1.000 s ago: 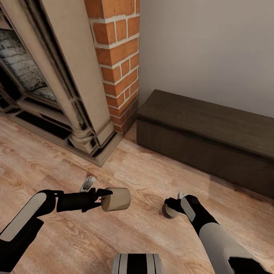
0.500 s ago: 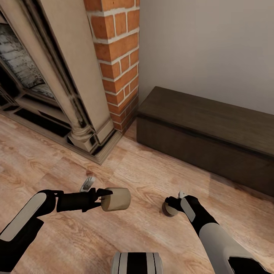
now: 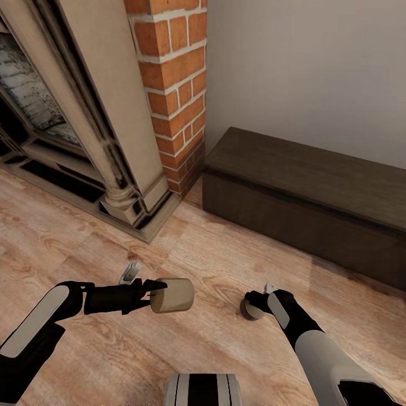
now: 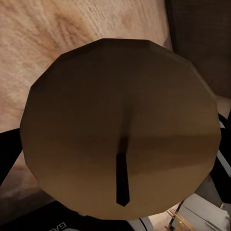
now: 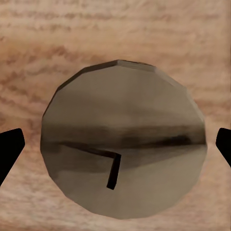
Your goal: Place each of the two pumpkins and all three candles from the living room inside a cabinet in the living room (use any cabinet), then make sure every cabinet is closed, and position the cauldron so it is next to a table in the living room.
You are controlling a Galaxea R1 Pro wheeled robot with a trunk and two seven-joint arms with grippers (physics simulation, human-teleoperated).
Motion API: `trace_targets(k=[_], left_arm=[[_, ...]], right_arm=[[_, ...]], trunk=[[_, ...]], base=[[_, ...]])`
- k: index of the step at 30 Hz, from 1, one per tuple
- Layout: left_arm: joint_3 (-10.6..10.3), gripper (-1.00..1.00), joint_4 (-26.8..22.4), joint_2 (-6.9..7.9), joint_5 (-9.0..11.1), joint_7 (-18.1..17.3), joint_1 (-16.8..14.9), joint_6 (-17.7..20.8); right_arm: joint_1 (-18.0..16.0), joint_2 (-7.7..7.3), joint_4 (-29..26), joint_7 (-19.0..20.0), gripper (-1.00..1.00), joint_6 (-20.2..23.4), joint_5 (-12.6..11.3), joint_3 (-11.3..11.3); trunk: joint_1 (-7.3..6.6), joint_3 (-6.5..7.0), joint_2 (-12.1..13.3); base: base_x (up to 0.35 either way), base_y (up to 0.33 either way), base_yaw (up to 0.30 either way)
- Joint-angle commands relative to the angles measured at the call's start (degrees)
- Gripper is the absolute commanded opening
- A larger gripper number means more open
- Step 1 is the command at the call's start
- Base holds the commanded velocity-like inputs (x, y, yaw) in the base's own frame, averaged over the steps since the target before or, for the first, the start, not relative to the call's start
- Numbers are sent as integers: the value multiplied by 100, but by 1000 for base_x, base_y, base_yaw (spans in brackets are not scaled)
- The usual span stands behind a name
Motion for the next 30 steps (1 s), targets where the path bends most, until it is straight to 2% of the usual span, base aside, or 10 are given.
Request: trace_targets(k=[1,21,30], left_arm=[[-5,-100,-4,5,47,47,-4,0],[-5,-100,-4,7,47,47,-4,1],[-5,-100,-4,6,47,47,-4,-1]], right_arm=[[-1,5,-12,-44,100,21,-61,-20],[-1,5,67,-44,100,19,-51,-20],[-1,5,77,-44,100,-169,-52,-20]], trunk=[[1,-27,-3],[9,-93,-7],[9,-93,-7]], base=[[0,0,0],[0,0,0],[0,0,0]])
